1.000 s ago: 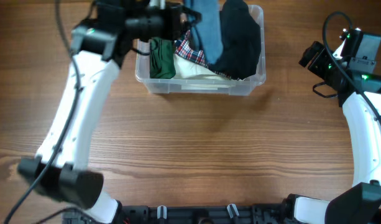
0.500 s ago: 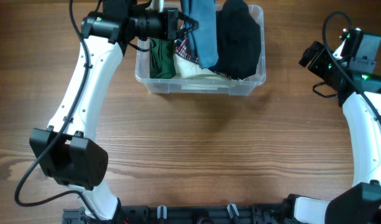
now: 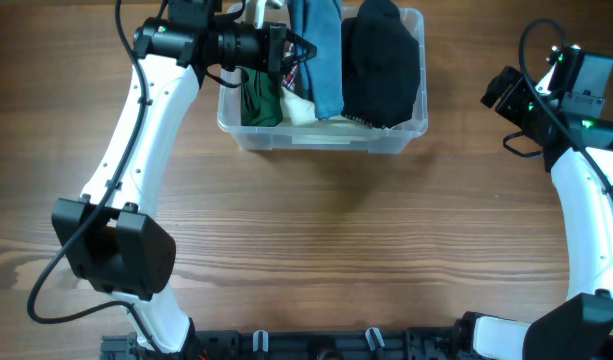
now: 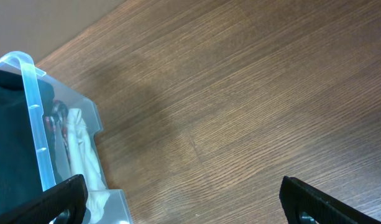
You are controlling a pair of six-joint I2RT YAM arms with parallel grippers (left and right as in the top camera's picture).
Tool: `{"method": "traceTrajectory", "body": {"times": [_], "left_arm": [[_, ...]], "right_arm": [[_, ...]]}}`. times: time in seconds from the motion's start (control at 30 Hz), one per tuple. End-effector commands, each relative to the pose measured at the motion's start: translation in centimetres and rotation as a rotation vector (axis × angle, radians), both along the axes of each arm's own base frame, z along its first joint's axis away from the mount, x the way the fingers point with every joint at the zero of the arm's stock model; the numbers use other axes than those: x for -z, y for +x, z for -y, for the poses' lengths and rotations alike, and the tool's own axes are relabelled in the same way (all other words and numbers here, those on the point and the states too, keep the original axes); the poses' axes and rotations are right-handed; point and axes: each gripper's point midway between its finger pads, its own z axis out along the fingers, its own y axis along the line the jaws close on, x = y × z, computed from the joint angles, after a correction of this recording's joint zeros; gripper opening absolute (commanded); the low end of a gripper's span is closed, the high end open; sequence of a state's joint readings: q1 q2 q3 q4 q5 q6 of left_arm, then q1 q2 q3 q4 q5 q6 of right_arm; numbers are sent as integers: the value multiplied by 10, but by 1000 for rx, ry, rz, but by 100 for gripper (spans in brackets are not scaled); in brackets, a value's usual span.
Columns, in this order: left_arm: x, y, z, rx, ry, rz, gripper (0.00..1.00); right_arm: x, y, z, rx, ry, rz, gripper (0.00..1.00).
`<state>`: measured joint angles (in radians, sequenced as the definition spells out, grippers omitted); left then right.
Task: Pack container
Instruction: 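Lower the denim cloth into the container and release it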
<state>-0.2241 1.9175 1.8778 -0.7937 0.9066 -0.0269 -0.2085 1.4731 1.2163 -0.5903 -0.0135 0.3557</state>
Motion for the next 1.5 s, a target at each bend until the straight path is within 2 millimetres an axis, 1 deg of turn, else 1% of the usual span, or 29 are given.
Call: {"method": "traceTrajectory", "body": {"times": [0.0,0.07,0.3,0.43,0.53,0.6,0.73,0.83,0.9,1.0,1.17,1.23,1.37,1.47], "left_arm": [[-13,4,3,34,-12,78,4],[-6,6,4,36,-9,66,4],[27,19,6,34,7,5,4],[38,26,8,34,8,2,4],[48,34,3,-7,55,8,4],[53,40,-3,-40,91,15,4],[62,50,-22,-109,153,11,4],[71,56,-41,-170,210,-11,4],[81,61,-61,-233,276,-28,6],[91,69,-85,-311,360,-35,8],[98,79,-114,-407,460,-20,16],[100,82,-122,-439,501,-14,18],[101,82,-123,-442,505,-13,20],[100,82,-123,-442,505,-13,25]], "right_arm": [[4,0,4,23,-6,-9,100],[4,0,4,23,-6,-9,100],[4,0,4,23,-6,-9,100],[4,0,4,23,-6,-9,100],[4,0,4,23,-6,-10,100],[4,0,4,23,-6,-9,100],[4,0,4,23,-6,-9,100],[4,0,4,23,-6,-10,100],[4,0,4,23,-6,-9,100],[4,0,4,23,-6,-9,100],[4,0,4,23,-6,-10,100],[4,0,4,23,-6,-9,100],[4,0,4,23,-6,-9,100],[4,0,4,23,-6,-10,100]]}}
